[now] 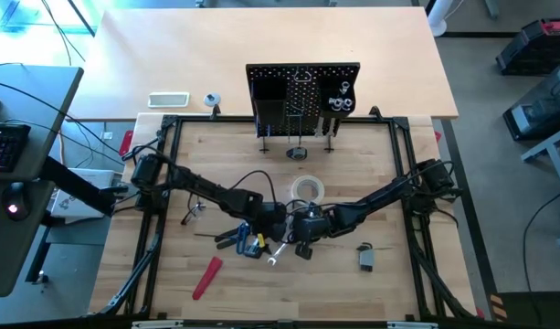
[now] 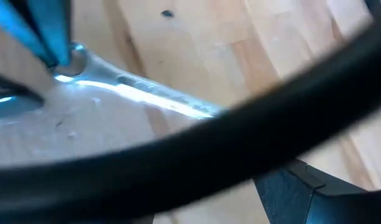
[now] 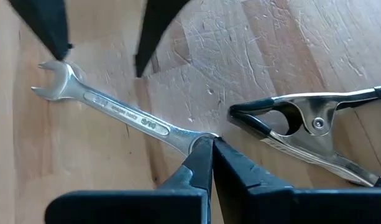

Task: Hang tools onto peg board
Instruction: Hang the silver wrench on the peg board

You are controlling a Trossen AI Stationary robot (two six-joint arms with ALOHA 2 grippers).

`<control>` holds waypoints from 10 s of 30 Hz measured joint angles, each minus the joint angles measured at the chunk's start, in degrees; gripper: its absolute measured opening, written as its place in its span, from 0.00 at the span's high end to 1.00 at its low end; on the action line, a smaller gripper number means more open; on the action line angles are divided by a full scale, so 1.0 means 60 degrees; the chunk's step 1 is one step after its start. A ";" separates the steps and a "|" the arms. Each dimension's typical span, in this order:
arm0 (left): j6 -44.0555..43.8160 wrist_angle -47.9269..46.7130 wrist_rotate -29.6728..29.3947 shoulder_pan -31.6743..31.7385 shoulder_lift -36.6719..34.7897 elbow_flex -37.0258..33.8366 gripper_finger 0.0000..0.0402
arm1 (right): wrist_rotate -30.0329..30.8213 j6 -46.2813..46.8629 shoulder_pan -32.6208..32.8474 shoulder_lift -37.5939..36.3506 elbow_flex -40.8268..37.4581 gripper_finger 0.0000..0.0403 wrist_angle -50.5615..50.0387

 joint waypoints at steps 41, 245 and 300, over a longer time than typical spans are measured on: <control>-0.0649 0.0297 -0.0180 -0.0308 0.0000 0.0000 0.46 | 0.0389 -0.0246 0.0204 -0.0011 -0.0026 0.97 0.0099; -0.2067 -0.4188 -0.4249 -0.1471 -0.0836 0.0827 0.75 | 0.3757 0.5010 0.1740 0.0006 -0.0033 0.79 -0.0395; 0.3051 0.2169 -0.7618 0.1210 -0.3920 0.0878 0.75 | 0.7658 0.1469 0.3402 -0.8860 -0.0026 0.78 -0.8779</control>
